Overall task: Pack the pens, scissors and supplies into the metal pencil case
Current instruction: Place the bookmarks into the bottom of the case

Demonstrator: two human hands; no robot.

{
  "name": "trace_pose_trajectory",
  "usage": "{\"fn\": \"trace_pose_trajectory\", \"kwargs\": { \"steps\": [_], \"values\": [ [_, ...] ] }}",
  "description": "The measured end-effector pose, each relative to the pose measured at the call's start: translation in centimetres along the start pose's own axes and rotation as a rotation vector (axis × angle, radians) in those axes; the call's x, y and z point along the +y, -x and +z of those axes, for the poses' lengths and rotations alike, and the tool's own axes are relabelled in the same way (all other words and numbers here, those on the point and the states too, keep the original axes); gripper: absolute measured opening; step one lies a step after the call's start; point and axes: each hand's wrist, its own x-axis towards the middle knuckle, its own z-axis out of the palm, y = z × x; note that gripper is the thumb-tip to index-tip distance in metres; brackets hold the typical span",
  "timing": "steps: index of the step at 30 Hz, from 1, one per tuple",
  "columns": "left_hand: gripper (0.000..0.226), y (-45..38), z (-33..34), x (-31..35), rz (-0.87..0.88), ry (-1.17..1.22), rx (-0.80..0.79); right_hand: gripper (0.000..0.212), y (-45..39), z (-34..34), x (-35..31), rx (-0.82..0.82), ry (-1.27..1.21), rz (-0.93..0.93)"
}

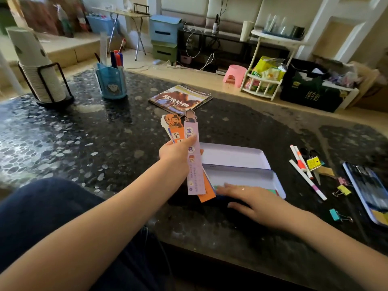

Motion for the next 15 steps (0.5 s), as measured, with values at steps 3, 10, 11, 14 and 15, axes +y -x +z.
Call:
{"fn": "trace_pose_trajectory", "kwargs": {
  "steps": [3,10,11,14,15],
  "values": [
    [0.024,-0.3,-0.2,0.0,-0.028,-0.010,0.011,0.045,0.4,-0.3,0.7,0.029,-0.011,0.038],
    [0.028,-0.3,0.2,-0.3,-0.057,-0.055,-0.017,0.043,0.4,1.0,-0.1,0.196,-0.045,0.119],
    [0.030,-0.2,0.2,-0.3,-0.073,-0.078,-0.028,0.041,0.0,1.2,-0.3,0.217,-0.035,0.138],
    [0.029,0.5,0.3,-0.3,-0.122,-0.179,-0.092,0.032,-1.7,1.0,-1.4,0.273,-0.073,0.222],
    [0.029,0.6,0.4,-0.3,-0.124,-0.192,-0.112,0.029,-2.2,0.5,-1.9,0.343,-0.174,0.260]
  ]
}}
